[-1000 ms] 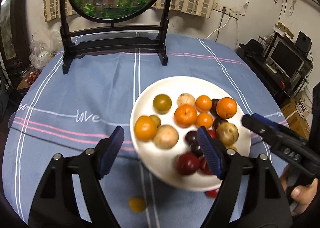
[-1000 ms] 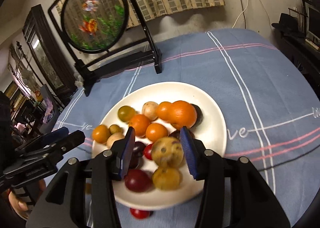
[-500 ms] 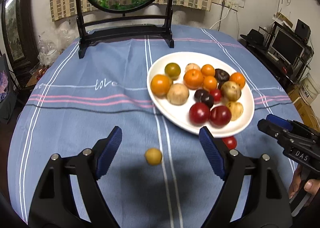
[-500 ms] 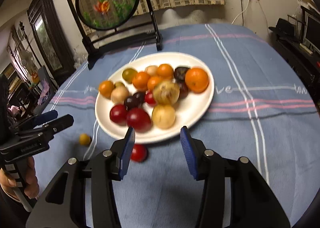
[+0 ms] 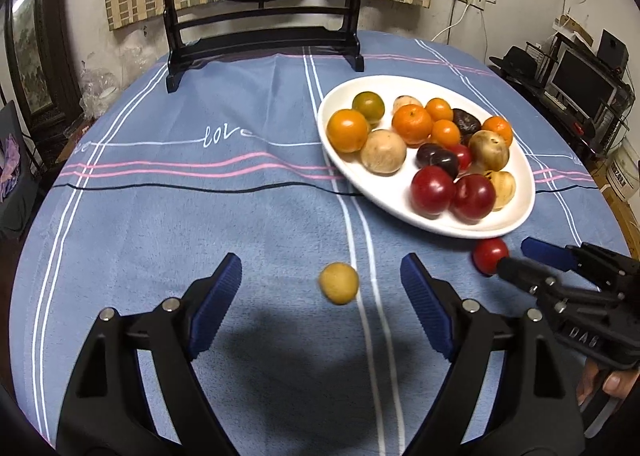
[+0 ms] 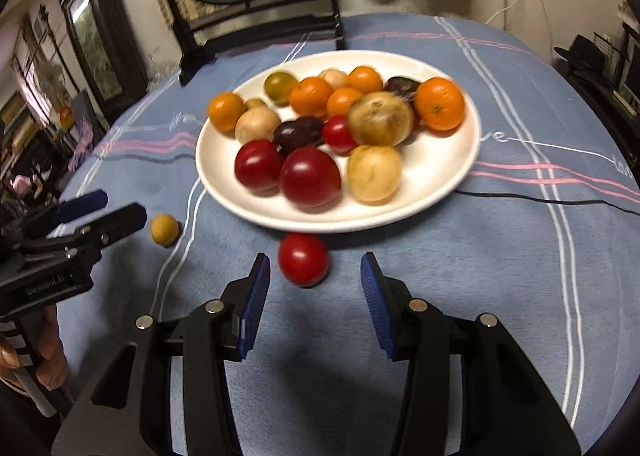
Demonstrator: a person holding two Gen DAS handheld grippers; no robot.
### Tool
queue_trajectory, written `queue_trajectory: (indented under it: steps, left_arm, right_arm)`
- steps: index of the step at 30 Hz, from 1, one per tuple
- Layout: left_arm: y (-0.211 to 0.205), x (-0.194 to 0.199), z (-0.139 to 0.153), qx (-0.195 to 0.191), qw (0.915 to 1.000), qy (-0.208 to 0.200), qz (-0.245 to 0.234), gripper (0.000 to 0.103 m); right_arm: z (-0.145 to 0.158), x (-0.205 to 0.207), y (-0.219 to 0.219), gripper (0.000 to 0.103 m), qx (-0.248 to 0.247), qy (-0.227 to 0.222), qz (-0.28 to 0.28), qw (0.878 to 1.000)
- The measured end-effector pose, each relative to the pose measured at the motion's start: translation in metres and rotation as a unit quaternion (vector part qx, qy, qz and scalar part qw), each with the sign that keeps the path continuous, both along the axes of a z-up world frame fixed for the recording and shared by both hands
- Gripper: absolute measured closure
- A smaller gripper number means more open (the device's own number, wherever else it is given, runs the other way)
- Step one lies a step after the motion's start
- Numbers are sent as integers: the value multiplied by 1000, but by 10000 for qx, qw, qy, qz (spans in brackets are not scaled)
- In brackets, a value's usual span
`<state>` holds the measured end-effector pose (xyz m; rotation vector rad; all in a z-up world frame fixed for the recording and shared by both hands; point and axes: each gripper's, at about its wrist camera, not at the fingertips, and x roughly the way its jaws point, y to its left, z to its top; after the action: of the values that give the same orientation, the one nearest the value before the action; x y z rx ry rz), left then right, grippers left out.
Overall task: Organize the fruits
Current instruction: 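Move both open tools back toward the last loose fruits, then grasp the small yellow fruit with the left tool while the right tool grasps the red tomato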
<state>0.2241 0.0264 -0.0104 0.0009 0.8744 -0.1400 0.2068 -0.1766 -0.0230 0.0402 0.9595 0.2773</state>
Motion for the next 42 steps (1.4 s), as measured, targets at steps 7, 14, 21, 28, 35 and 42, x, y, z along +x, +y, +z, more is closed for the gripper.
queue_trajectory:
  steps: [7, 14, 21, 28, 35, 42]
  left_arm:
    - [4, 8, -12, -71, 9997, 240, 4, 19]
    - [-8, 10, -27, 115, 9991, 383, -153, 19]
    - [-15, 12, -35, 185, 9982, 493, -280, 24]
    - [-16, 15, -39, 328, 9979, 452, -322, 76]
    - [-18, 11, -28, 232, 9980, 444, -373, 77]
    - [-37, 9, 17, 145, 9977, -45, -655, 77]
  right_arm:
    - [-16, 13, 24, 58, -728, -17, -81, 9973]
    - [-12, 3, 11, 72, -455, -49, -93, 9989]
    - [-3, -15, -18, 72, -20, -57, -250, 9997]
    - [-2, -25, -36, 72, 150, -17, -368, 9992]
    - [7, -30, -44, 72, 280, -120, -427, 9986]
    - [36, -25, -48, 72, 344, -529, -407, 9972]
